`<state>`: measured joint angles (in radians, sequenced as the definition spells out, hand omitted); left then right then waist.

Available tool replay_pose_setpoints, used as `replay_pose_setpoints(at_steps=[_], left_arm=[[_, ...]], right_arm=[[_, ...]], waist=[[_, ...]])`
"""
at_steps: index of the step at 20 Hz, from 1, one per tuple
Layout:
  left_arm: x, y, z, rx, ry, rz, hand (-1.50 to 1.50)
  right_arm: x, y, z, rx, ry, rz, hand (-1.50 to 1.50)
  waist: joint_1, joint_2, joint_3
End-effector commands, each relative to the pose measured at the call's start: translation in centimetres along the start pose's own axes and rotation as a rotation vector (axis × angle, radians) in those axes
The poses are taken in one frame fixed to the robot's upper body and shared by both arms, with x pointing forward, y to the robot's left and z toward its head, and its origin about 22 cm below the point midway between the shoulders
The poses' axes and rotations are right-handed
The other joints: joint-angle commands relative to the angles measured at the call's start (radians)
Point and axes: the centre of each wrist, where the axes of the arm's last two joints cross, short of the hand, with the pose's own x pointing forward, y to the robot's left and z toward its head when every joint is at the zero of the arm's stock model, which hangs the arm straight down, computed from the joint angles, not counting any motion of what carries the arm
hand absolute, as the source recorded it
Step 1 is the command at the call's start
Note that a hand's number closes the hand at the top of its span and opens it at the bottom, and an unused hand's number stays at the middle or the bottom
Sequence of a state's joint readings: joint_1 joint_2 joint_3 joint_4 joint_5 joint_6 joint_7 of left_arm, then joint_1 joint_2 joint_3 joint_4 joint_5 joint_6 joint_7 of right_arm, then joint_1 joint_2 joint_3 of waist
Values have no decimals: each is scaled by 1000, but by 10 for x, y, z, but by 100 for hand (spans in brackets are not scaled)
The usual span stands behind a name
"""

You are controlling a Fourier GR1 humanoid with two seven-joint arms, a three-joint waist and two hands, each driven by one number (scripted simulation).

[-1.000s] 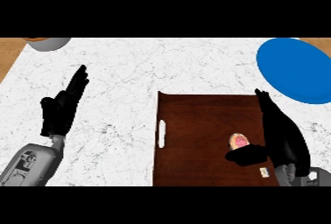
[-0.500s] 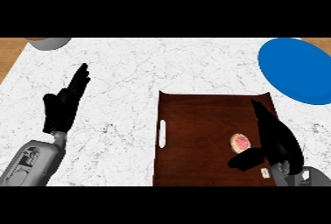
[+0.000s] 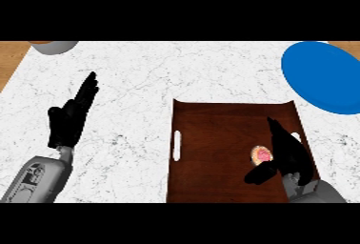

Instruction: Pick the cupcake from the tray and place it in the plate

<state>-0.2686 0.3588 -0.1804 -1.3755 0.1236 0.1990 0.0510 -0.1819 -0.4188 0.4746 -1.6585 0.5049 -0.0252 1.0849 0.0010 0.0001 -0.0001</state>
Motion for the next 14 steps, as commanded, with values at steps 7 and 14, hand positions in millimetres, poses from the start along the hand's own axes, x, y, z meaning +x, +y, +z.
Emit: replay_pose_setpoints(at_steps=[7,14], left_arm=[[-9,20,-13,-3,14,-4,0],[14,-7,-3,4,-1,-3,0]], right_arm=[[1,2,-14,39,111,28,-150],[-28,14,-21,-82,66,48,150]], waist=[[-4,1,0],[-2,0,0]])
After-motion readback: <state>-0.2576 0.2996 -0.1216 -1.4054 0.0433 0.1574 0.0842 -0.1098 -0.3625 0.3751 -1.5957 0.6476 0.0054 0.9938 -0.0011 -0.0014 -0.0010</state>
